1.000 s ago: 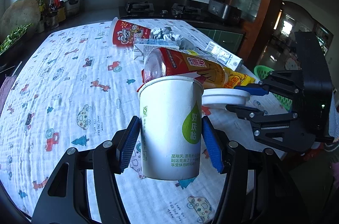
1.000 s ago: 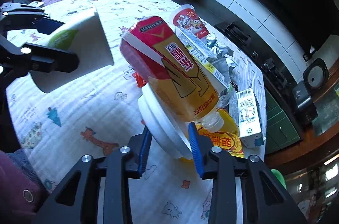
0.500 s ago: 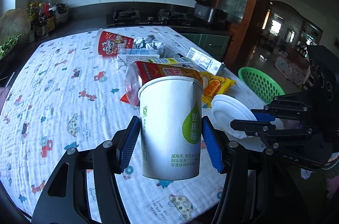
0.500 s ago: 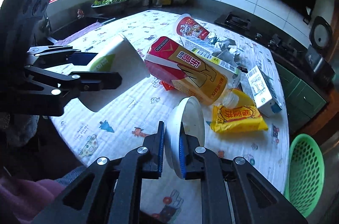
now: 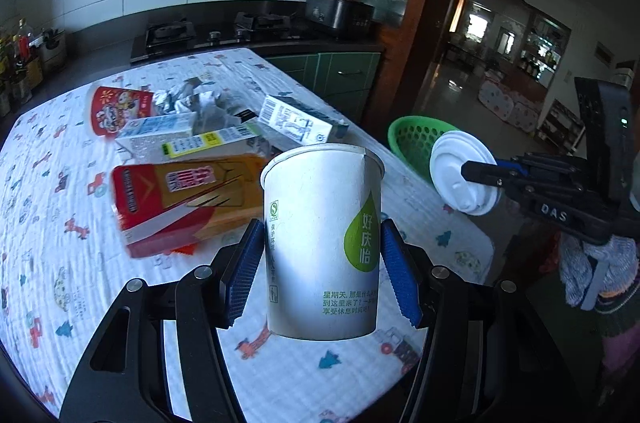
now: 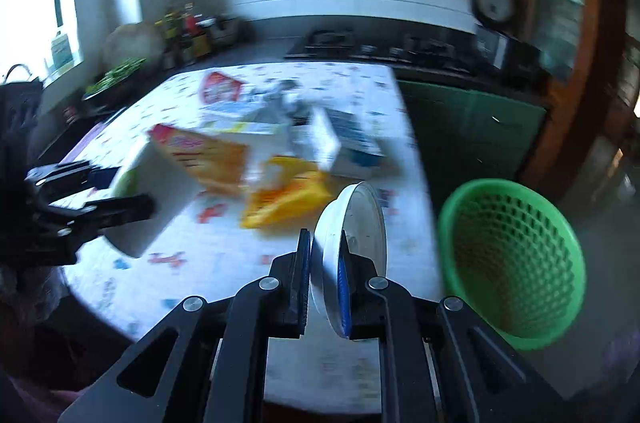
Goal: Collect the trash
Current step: 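Carry both items to the green basket while the right gripper releases the lid inside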
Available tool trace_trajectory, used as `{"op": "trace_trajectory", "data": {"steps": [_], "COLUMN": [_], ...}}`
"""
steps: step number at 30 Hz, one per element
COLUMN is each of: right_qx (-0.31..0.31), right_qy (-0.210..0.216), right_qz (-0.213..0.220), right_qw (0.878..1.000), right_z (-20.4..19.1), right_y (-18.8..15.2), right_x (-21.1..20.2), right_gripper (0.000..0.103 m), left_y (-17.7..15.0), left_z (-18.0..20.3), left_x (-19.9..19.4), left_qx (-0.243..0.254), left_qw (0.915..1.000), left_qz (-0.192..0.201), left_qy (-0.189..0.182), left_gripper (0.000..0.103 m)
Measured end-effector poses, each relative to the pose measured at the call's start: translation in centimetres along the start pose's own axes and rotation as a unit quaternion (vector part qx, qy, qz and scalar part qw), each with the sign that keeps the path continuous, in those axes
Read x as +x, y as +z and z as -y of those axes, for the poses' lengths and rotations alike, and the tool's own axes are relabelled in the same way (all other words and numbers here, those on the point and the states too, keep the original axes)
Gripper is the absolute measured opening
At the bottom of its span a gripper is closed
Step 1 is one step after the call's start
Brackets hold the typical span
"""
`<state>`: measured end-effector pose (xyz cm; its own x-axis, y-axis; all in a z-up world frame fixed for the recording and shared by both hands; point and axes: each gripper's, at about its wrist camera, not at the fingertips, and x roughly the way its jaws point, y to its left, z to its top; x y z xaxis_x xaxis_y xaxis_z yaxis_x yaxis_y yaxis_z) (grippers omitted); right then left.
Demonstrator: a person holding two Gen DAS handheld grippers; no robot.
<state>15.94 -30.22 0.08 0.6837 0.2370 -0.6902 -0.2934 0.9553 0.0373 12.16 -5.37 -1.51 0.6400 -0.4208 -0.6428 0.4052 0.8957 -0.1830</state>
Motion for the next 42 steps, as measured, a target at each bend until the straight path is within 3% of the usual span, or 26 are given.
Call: {"op": "trace_trajectory", "data": {"steps": [6,15,21,30,42], "right_qx": [0.078,0.167,0.205,0.206,0.188], "right_qy": [-0.052,-0.039,-0.030,-0.033,-0.056], "right_qz": [-0.043,-0.120,-0.152,-0.139,-0.119], "right_qw": [0.995,0.978,0.967,0.968,0.973], "right_z": [9.7,18.2,20.3,21.0,21.2], "right_y": [-0.6,-2.3,-3.0,-3.8,-4.7], "right_x": [3.6,11.1,13.5,12.2,8.7], "right_gripper": [0.012,0.013,0.013,0.014,0.036], "left_y": [2.8,6.5,8.4,10.5,11.3], "left_z": [3.4,7.3,9.1,12.2,15.5], "left_x": [4.0,10.2,13.3,16.8,21.4], "left_qx": [0.018,0.046,0.051,0.068,0.084], "left_qw": [0.9993,0.9972,0.9954,0.9925,0.9887], "left_qz": [-0.015,-0.041,-0.057,-0.073,-0.102], "left_qy": [-0.028,-0.043,-0.057,-0.071,-0.071], "left_gripper": [0.058,0.058,0.059,0.059,0.059]}}
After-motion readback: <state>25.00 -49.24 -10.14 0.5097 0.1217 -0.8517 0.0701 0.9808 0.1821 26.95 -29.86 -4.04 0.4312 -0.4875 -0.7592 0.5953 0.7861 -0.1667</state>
